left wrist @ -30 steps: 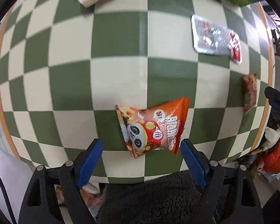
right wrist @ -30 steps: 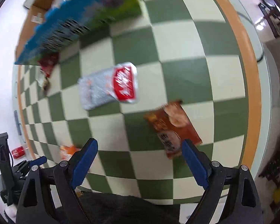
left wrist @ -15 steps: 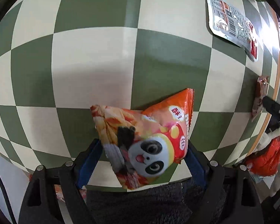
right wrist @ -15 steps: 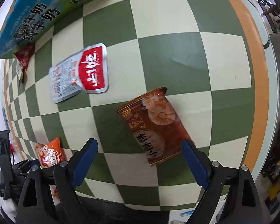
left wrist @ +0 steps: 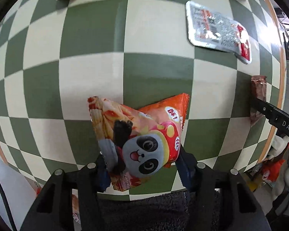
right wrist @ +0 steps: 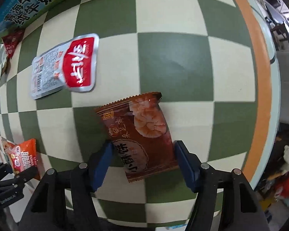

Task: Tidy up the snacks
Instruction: 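Lower both held packets into the box and open both tools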

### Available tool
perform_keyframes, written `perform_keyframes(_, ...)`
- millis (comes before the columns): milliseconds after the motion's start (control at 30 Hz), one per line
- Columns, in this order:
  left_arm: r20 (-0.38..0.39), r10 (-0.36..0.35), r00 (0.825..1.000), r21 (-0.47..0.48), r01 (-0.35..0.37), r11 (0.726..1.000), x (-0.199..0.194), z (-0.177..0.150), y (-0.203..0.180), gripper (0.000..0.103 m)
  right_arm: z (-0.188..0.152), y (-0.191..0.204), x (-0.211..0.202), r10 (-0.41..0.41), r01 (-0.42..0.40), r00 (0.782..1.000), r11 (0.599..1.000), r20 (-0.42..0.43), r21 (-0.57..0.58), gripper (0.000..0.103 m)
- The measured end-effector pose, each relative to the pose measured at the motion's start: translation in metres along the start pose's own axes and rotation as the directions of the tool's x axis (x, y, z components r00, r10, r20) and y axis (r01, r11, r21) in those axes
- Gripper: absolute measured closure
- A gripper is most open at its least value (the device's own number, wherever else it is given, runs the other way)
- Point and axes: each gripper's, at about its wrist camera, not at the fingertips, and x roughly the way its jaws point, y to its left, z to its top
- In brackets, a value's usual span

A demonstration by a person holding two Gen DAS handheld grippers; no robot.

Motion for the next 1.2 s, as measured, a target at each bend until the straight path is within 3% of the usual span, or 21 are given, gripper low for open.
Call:
perform_keyframes(267,0.132,0.025,0.991,0.039,-0.031,0.999,-0.046,-0.005,-0.010,0.052,-0.010,0.011,-0.027,0.188,-0.191,0.981,0.978,0.044,0.082,0.040)
perform_keyframes(467,0.267,0.013,0.964,0.058,-0.029,0.998,-0.109,0.009,-0.022,0.052,-0.006,0.025,-0.071,0.276,-0.283,0.955,0.957,0.110,0.059,0.040)
perform_keyframes(767,0.423,-0.042,0.905,0.080,0.009,0.997,-0.223,0.078,-0.019,0.052,0.042,0.044,-0.171,0.383,-0.393,0.892,0.919,0.240,-0.004,0.040)
perform_keyframes(900,0.447,-0.054,0.893,0.066,0.027,0.997,-0.252,0.126,-0.015,0.052,0.076,0.052,-0.207,0.408,-0.416,0.866,0.909,0.290,-0.038,0.040)
perform_keyframes(1000,0.440,-0.046,0.897,0.059,0.022,0.998,-0.262,0.167,-0.011,0.052,0.110,0.058,-0.224,0.424,-0.431,0.849,0.901,0.315,-0.051,0.040)
perform_keyframes(1200,0.356,-0.048,0.933,0.032,0.039,0.999,-0.257,0.241,0.005,0.052,0.186,0.077,-0.221,0.416,-0.426,0.854,0.904,0.313,-0.040,0.040)
